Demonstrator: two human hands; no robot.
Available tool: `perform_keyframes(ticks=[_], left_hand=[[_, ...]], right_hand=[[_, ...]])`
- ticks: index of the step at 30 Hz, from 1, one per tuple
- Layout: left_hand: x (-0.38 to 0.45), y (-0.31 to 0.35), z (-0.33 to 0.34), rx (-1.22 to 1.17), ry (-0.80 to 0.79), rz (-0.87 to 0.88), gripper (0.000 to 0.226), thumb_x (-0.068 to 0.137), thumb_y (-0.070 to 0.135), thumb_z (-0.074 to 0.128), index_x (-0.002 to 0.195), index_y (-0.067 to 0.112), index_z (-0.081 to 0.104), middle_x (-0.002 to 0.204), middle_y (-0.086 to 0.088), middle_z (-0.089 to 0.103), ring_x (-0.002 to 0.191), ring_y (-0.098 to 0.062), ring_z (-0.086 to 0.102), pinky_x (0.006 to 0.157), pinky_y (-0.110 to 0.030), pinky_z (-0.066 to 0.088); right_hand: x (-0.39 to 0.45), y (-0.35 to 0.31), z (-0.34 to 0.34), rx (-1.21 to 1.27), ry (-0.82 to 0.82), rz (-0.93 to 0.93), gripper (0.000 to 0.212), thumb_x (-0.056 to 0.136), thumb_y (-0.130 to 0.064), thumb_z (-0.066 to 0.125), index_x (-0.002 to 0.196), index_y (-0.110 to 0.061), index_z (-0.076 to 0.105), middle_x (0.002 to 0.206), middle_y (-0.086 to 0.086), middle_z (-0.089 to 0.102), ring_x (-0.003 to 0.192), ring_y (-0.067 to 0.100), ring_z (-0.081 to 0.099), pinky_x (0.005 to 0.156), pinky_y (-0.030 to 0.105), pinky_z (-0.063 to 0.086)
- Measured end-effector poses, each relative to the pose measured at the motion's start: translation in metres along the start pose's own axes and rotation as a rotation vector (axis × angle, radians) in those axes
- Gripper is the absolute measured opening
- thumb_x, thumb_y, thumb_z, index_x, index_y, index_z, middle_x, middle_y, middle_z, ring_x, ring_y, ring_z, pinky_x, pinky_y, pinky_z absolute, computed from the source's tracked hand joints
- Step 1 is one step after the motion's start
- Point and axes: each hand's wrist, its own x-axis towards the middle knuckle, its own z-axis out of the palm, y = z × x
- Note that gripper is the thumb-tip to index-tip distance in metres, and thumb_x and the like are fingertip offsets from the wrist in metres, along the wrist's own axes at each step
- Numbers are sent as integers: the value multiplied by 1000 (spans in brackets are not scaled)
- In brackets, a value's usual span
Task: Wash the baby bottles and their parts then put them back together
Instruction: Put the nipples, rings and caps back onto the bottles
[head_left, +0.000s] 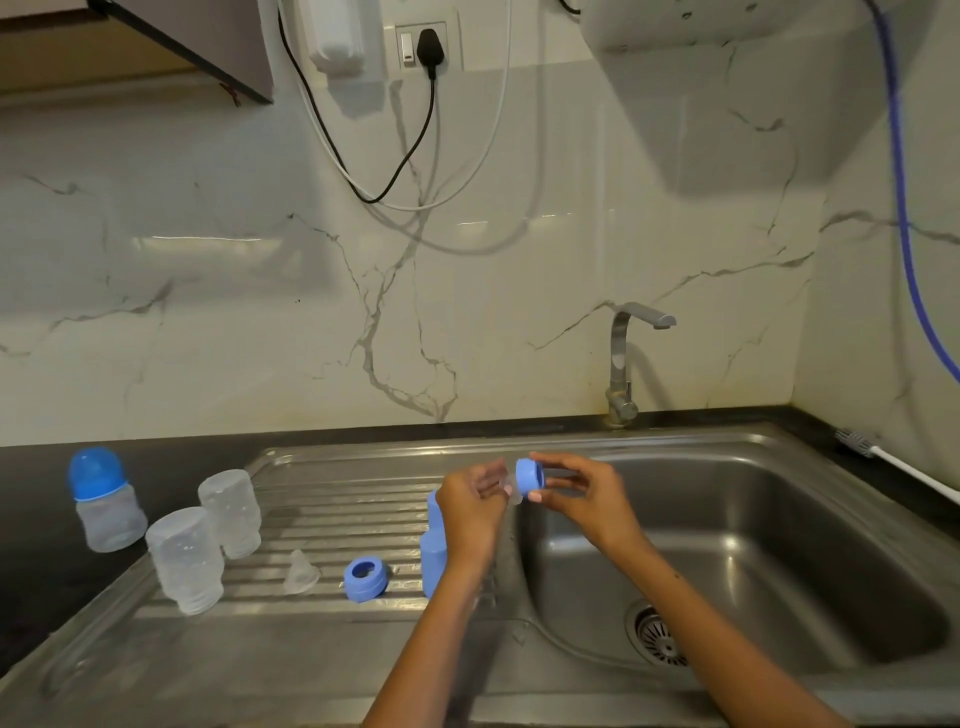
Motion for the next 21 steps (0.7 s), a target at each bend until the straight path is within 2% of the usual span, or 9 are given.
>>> perform_keyframes(ticks=[5,10,13,17,21], left_hand=[[-2,1,4,39,31,54,31,81,-11,64,110,-3,68,102,-15,71,96,-22,68,90,-34,54],[-3,-1,1,-101,-29,-42,29,81,-11,60,105,0,71,96,-13,73,92,-22,70,87,-39,56],[-7,-1,2,-195,-44,-99,22,85,0,61,104,5,72,95,-10,73,93,-23,69,87,-38,56],[-9,-1,2,-274,-49,-118,28,80,4,73,108,2,69,96,-12,73,93,-24,70,86,-36,56],[-4,-1,-2,-325,-24,-134,29,81,2,72,109,-3,68,96,-16,73,94,-26,70,89,-37,55]], right_hand=[[-2,-2,5,21,30,11,47,71,2,80,114,-11,64,103,-7,66,89,2,65,74,12,53],[-3,0,9,27,43,5,43,68,3,82,102,-17,66,95,-12,68,81,-4,68,69,10,52],[-4,3,11,18,73,-13,40,69,1,82,103,-16,67,95,-11,69,86,0,67,72,11,53],[-4,5,13,20,51,-34,42,72,-3,81,110,-12,69,101,-7,70,94,2,66,77,13,54],[-1,3,9,67,-7,-31,33,78,-4,76,110,-9,70,105,3,72,97,10,69,87,25,56]])
